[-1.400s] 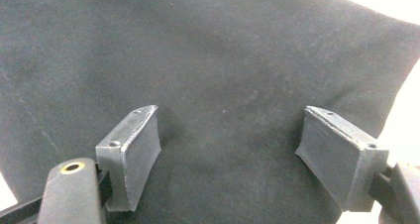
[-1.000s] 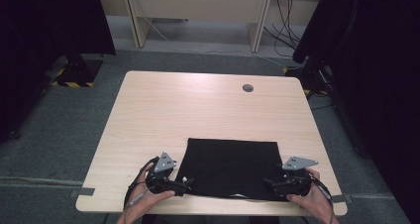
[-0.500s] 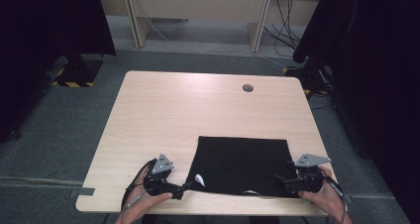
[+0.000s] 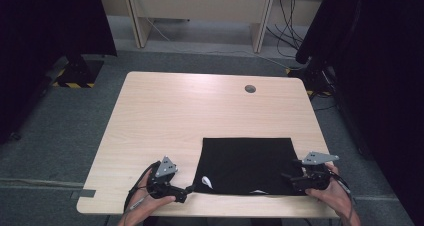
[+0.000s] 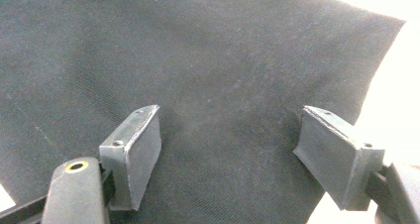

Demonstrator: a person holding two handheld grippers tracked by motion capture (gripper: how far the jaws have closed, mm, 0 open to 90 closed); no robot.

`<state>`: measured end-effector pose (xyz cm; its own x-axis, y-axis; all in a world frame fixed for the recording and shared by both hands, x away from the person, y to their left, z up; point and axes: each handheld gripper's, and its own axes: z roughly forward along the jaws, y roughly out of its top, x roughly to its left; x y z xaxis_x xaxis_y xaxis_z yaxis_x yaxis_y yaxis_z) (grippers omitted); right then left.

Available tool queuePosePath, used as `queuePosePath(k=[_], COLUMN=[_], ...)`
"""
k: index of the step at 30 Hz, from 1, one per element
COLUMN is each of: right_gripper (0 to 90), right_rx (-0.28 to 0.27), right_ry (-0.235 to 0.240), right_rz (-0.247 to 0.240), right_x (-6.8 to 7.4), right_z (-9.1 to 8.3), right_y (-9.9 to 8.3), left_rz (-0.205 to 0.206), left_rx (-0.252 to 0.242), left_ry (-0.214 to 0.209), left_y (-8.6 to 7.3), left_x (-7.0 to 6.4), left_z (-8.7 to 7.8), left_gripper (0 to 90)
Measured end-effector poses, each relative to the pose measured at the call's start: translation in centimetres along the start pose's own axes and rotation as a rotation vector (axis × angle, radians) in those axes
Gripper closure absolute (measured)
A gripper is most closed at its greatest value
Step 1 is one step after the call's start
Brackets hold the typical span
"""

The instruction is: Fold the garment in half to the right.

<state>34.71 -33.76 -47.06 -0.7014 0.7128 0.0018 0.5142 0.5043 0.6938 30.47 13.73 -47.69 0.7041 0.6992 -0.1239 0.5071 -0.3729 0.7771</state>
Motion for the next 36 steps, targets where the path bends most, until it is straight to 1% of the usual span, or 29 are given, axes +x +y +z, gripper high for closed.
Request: queuePosePath(k=[2,9,10,11,12,14,18,20,22,23,27,30,33,34,36], right_gripper=[25.8,25.7,25.7,25.7,25.7,25.7,25.6,25.7,25.6,25.6,25.6,25.6,25.5,25.5,25.5], right_rx=[-0.003,-0.010,-0.010,-0.011,-0.013,-0.014,-0.014,-0.015,-0.017,-0.017,-0.018,-0.020,-0.020,-0.019,-0.019], right_ry=[-0.005,-0.004,-0.004,-0.005,-0.004,-0.007,-0.012,-0.011,-0.008,-0.007,-0.007,-0.005,-0.006,-0.005,-0.006], right_rz=[0.005,0.014,0.014,0.015,0.014,0.015,0.020,0.023,0.023,0.022,0.023,0.022,0.023,0.024,0.023], right_x=[0.1,0.1,0.1,0.1,0.1,0.1,0.2,0.3,0.2,0.2,0.2,0.2,0.2,0.2,0.2], right_z=[0.0,0.1,0.1,0.1,0.1,0.1,0.1,0.1,0.1,0.1,0.1,0.1,0.2,0.2,0.2], right_y=[0.0,-0.1,-0.1,-0.1,-0.1,-0.1,-0.1,-0.1,-0.2,-0.2,-0.2,-0.2,-0.2,-0.2,-0.2], left_rz=[0.003,0.039,0.039,0.045,0.066,0.080,0.091,0.096,0.103,0.105,0.107,0.103,0.104,0.109,0.135], left_rx=[0.002,0.005,0.005,0.010,0.018,0.021,0.031,0.032,0.046,0.044,0.070,0.069,0.064,0.063,0.056], left_ry=[-0.006,-0.022,-0.022,-0.025,-0.024,-0.028,-0.021,-0.004,-0.002,-0.002,0.009,-0.005,0.001,0.004,0.013], left_y=[0.0,0.1,0.1,0.1,0.3,0.5,0.8,1.0,1.1,1.2,1.6,1.9,2.3,2.4,2.6], left_x=[-0.3,-1.8,-1.8,-2.1,-2.6,-3.0,-3.5,-3.7,-4.1,-4.3,-4.7,-5.1,-5.4,-5.5,-5.7], left_z=[0.0,0.8,0.8,1.0,1.4,1.6,2.4,2.8,3.2,3.3,4.1,4.5,5.0,5.1,5.4], left_gripper=[2.1,2.1,2.1,2.1,2.1,2.1,2.3,2.6,2.8,3.0,3.5,4.7,7.6,8.9,13.3])
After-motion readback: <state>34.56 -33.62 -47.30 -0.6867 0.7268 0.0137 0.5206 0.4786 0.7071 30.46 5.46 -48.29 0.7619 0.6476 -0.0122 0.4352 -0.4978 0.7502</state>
